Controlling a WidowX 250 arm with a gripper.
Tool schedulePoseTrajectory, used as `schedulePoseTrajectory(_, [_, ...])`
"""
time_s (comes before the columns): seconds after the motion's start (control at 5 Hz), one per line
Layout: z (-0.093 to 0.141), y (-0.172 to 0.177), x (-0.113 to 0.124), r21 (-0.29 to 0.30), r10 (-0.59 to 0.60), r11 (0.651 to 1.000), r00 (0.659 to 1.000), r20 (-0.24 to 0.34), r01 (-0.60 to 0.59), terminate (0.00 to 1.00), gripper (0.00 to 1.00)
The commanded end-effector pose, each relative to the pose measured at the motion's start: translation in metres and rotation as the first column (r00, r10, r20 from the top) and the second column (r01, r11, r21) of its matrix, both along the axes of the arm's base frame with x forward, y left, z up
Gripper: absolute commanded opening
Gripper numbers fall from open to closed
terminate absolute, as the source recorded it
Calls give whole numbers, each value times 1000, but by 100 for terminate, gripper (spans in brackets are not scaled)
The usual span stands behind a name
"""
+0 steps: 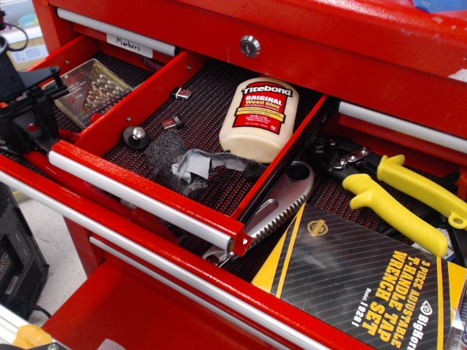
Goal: Pick up scissors and put into drawer
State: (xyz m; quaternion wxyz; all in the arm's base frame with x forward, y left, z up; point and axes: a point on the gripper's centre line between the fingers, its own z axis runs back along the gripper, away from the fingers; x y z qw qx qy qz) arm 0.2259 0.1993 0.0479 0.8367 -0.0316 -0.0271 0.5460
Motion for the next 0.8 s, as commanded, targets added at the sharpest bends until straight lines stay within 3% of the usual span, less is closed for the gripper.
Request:
schedulePoseTrajectory(0.0, [46, 29, 7, 136, -106, 985, 994, -24, 109, 0, 0])
schedulePoseTrajectory(0.4, [103, 39, 11, 270, -89, 957, 994, -66, 104, 0, 0])
schedulePoseTrajectory(0.6, [122, 25, 12, 281, -44, 958, 997, -61, 59, 0, 0])
